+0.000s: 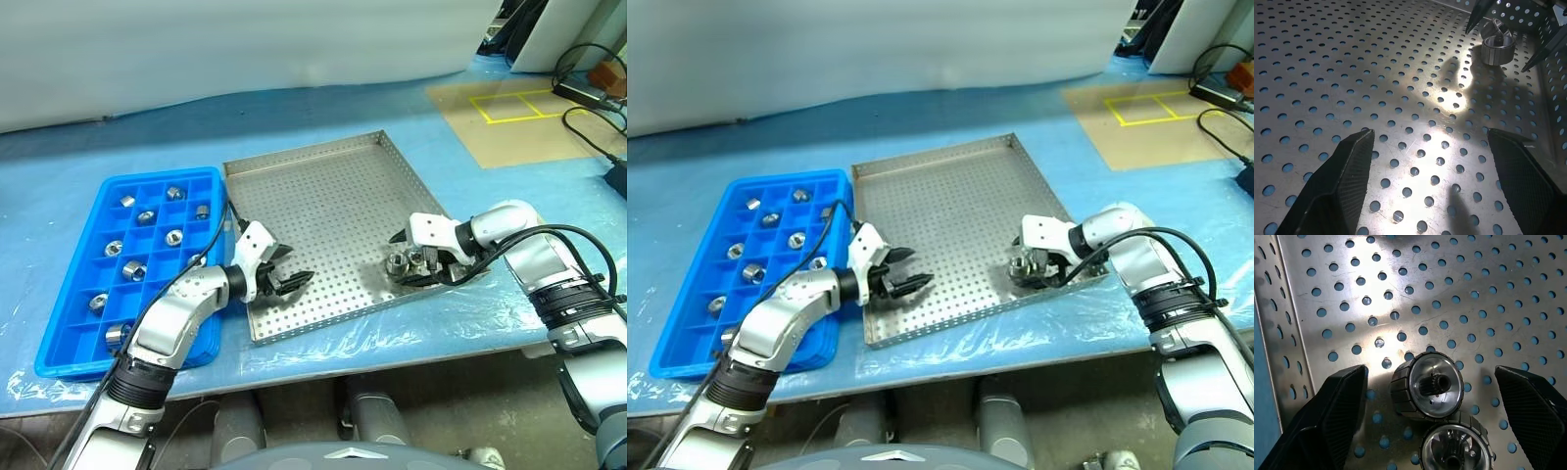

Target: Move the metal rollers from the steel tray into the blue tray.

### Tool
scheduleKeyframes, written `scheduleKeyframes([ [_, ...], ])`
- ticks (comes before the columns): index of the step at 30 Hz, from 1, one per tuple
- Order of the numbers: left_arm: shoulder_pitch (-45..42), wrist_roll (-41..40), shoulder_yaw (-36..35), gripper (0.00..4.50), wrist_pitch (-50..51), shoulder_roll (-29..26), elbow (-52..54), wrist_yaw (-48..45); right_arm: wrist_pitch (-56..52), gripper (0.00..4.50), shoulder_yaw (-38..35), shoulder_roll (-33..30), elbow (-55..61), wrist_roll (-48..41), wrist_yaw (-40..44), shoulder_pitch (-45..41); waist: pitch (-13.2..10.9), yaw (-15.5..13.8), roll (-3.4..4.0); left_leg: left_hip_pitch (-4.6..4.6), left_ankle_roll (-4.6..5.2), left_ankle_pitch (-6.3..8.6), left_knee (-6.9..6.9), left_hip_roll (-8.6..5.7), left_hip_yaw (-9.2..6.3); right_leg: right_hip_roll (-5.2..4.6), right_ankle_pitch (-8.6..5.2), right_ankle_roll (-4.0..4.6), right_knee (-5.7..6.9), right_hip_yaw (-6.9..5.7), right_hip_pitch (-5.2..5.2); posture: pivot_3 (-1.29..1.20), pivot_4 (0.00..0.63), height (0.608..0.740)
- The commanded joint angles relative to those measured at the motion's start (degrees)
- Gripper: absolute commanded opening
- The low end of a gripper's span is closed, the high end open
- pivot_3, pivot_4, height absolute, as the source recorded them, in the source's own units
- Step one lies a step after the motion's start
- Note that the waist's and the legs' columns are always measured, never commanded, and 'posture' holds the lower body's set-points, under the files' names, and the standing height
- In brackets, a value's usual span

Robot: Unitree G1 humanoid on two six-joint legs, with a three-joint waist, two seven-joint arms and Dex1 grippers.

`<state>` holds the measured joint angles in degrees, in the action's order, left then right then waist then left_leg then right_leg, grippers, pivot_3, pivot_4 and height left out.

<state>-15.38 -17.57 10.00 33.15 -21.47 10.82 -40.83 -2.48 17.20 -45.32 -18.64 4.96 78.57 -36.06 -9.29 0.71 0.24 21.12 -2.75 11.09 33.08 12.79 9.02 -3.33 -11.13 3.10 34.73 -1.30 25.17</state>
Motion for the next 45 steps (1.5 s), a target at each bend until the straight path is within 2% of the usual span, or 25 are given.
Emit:
scheduleKeyframes([
  [1,-2.5,-0.9,-0.2,3.89,2.7,0.4,3.5,1.3,2.1,4.47,0.1,-1.4,-0.4,1.1,0.0,-0.1,0.0,0.0,-0.02,0.0,0.01,0.0,0.0,0.0,0.0,0.0,0.0,0.0,0.0,0.0,0.0,-0.15,0.15,0.74],
  [16,-4.8,-3.7,-0.4,3.89,12.3,0.9,11.2,5.0,2.0,4.47,-0.2,-0.9,-0.4,0.7,-0.7,1.6,-0.1,-0.1,-0.11,0.04,0.06,-0.03,0.01,0.0,0.0,-0.01,0.0,0.0,-0.02,-0.02,-0.01,-0.15,0.15,0.74],
  [19,-5.0,-4.5,-0.1,3.89,14.1,1.3,13.0,6.1,1.5,3.87,-0.2,-1.0,0.9,0.3,-0.1,2.4,-0.1,-0.1,-0.12,0.05,0.06,-0.03,0.01,0.01,0.0,0.0,0.0,0.0,-0.03,-0.02,-0.01,-0.15,0.15,0.74],
  [22,-5.4,-5.0,0.1,3.89,15.5,1.7,14.0,7.0,1.5,2.9,-0.5,-0.8,1.3,0.7,-1.0,2.6,-0.1,0.0,-0.14,0.04,0.06,-0.03,0.01,0.0,0.0,0.0,0.0,0.0,-0.03,-0.02,-0.01,-0.15,0.15,0.74],
  [25,-5.8,-5.4,0.0,3.89,16.4,1.8,14.6,7.4,0.9,2.9,-0.6,-0.7,1.8,0.0,-0.5,2.6,-0.1,0.1,-0.15,0.03,0.03,-0.02,0.03,0.0,0.0,0.0,0.0,0.0,0.0,-0.01,-0.03,-0.16,0.15,0.74],
  [28,-6.1,-5.9,-0.2,3.89,16.9,1.6,14.7,7.6,0.9,2.39,-0.7,-0.4,1.6,0.4,-1.7,2.3,-0.1,0.1,-0.17,0.01,-0.01,0.01,0.04,0.0,0.0,0.01,0.0,-0.01,0.01,-0.02,-0.06,-0.16,0.15,0.74],
  [32,-6.2,-6.2,-0.5,3.89,16.7,1.1,14.2,7.4,0.7,2.39,-0.7,-0.4,1.5,0.2,-1.3,2.1,-0.1,0.2,-0.22,0.02,-0.01,0.0,0.08,0.0,-0.01,0.01,0.0,-0.01,0.0,0.0,-0.06,-0.16,0.15,0.74],
  [36,-5.8,-6.0,-1.0,3.89,14.8,0.0,12.3,6.2,-0.3,1.66,-1.2,-0.4,1.8,-0.6,-0.9,1.6,-0.1,0.2,-0.22,0.03,-0.01,0.01,0.08,0.01,-0.01,0.02,0.0,-0.01,0.01,0.0,-0.05,-0.15,0.15,0.74],
  [42,-5.0,-6.2,-1.0,3.89,10.2,-0.9,8.8,3.0,-6.7,1.66,-4.1,1.9,3.5,-3.5,-4.0,-1.3,-0.1,0.0,-0.21,0.06,0.01,-0.01,0.06,0.0,-0.01,0.01,0.0,-0.01,0.0,-0.01,0.02,-0.15,0.15,0.74],
  [45,-5.3,-6.0,-1.2,3.89,6.8,-0.7,7.4,1.5,-17.9,1.66,-6.9,4.4,7.6,-8.6,-5.2,-3.3,-0.1,-0.1,-0.2,0.11,0.06,-0.03,0.02,0.0,-0.01,0.01,0.0,0.0,-0.03,-0.01,0.04,-0.15,0.15,0.74],
])
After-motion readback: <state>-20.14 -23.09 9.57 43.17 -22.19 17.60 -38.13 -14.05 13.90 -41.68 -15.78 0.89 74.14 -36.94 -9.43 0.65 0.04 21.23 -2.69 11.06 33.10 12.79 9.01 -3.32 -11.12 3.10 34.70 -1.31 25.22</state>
